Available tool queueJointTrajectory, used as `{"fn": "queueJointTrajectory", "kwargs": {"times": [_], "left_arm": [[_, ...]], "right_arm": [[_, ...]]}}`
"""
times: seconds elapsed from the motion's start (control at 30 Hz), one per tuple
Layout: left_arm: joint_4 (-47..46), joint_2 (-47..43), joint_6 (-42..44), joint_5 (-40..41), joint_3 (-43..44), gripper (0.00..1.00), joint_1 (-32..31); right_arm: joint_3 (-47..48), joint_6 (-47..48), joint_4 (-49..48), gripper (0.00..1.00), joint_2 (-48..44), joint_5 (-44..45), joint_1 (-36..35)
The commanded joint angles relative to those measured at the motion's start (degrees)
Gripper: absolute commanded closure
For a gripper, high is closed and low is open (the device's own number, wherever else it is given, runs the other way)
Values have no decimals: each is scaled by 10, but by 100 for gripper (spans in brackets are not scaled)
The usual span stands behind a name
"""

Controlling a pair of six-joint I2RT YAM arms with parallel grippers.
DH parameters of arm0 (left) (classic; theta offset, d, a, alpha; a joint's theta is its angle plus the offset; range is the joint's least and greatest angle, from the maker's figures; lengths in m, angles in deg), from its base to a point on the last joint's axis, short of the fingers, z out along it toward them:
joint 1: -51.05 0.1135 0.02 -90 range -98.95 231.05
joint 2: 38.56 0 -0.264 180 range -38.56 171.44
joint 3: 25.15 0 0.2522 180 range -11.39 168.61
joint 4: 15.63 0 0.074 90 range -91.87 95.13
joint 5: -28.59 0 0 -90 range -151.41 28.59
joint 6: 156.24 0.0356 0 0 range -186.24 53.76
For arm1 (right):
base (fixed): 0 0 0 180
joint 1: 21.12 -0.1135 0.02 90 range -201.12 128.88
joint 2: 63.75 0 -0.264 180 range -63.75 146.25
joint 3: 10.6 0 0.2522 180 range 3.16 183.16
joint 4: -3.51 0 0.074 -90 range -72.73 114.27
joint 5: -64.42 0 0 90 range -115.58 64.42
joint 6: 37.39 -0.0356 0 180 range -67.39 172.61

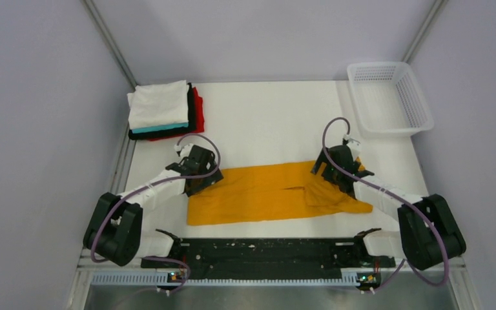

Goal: Fold and stack the t-shirts
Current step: Rotate the tshirt 90 degrees

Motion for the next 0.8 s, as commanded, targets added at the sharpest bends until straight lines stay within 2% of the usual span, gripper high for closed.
{"fn": "queueJointTrajectory", "kwargs": {"times": [0.0,0.13,0.23,0.33,0.47,0.57,0.63,0.77], "left_arm": [[11,-25,-18,-18,-26,1,-11],[21,-61,-43,-33,-51,1,-58],[23,-77,-91,-58,-72,1,-92],[-5,-92,-148,-86,-96,1,-123],[-28,-112,-229,-88,-111,1,-158],[-65,-120,-240,-103,-112,1,-178],[-92,-118,-239,-102,-106,1,-200],[-126,-77,-261,-94,-105,1,-234]], "right_arm": [[41,-8,-53,3,110,-37,7],[159,5,-75,3,241,-90,22],[298,24,-67,3,337,-141,22],[425,44,-53,3,428,-148,22],[638,80,36,3,571,-152,23],[764,88,82,4,662,-152,22],[818,87,92,5,702,-168,21],[867,72,61,6,760,-225,18]]}}
